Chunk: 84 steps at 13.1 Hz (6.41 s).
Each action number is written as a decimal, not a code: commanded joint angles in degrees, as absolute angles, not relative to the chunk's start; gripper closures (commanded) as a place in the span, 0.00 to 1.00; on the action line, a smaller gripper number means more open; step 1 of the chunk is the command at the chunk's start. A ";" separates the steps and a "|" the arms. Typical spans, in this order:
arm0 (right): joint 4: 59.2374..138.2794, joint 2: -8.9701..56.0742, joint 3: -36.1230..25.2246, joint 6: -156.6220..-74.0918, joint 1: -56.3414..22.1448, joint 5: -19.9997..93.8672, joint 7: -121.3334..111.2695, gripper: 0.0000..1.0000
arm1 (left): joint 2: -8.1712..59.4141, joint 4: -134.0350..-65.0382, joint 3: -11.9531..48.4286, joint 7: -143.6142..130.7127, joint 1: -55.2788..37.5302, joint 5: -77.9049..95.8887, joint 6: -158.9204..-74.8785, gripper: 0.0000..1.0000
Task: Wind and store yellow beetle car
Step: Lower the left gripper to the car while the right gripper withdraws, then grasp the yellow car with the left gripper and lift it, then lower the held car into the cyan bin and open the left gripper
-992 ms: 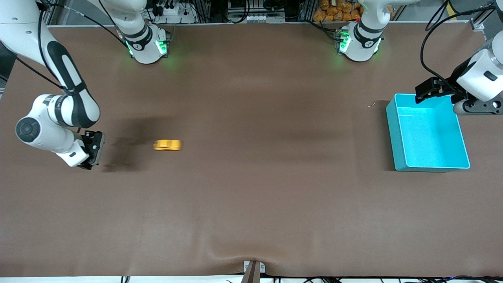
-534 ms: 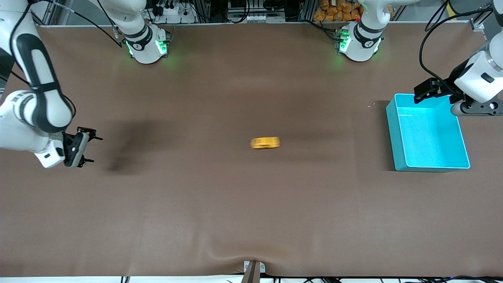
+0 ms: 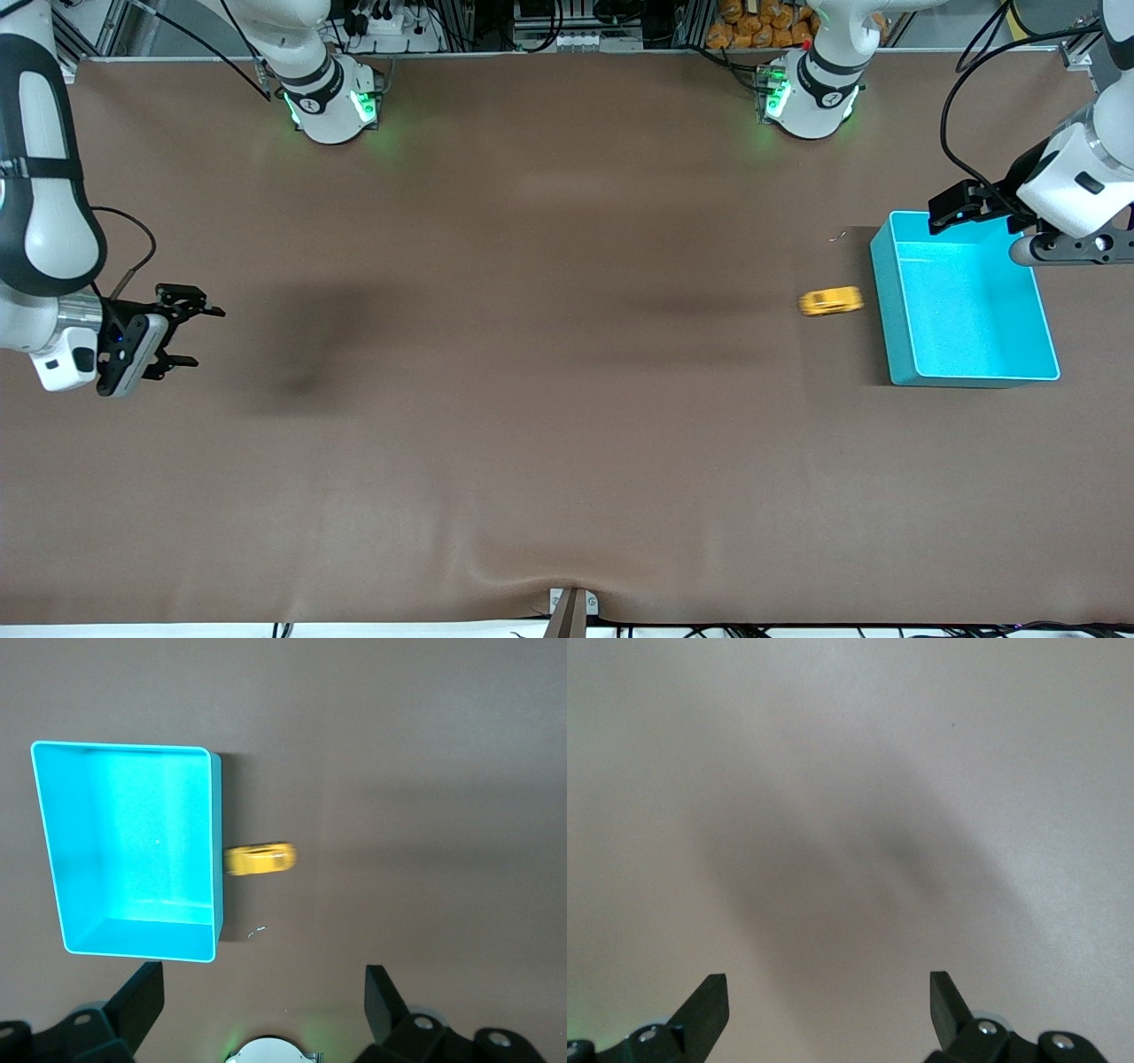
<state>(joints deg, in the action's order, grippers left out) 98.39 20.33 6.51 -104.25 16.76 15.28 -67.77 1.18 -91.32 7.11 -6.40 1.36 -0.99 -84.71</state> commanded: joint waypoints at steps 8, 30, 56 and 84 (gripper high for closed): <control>79.55 19.42 6.59 -91.59 7.92 10.29 -37.48 0.00 | 2.02 -113.09 7.29 -49.69 1.23 -2.29 -106.31 0.00; 72.95 12.74 6.15 -84.20 1.67 1.14 2.63 0.00 | 14.76 -138.08 7.03 -86.66 8.00 -2.20 -145.19 0.00; 90.00 1.41 6.15 -95.10 6.41 -1.14 1.85 0.00 | -0.61 -125.86 7.03 -54.02 9.30 -5.52 -113.82 1.00; 91.93 0.62 -1.23 -94.40 -0.70 -0.26 -3.60 0.00 | 21.36 -126.57 7.03 -5.27 26.37 -17.58 -139.04 0.84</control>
<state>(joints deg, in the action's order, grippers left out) 90.72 1.86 -1.65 -94.31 -0.85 -0.28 -3.01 20.34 -127.73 6.89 -4.40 26.23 -16.07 -138.42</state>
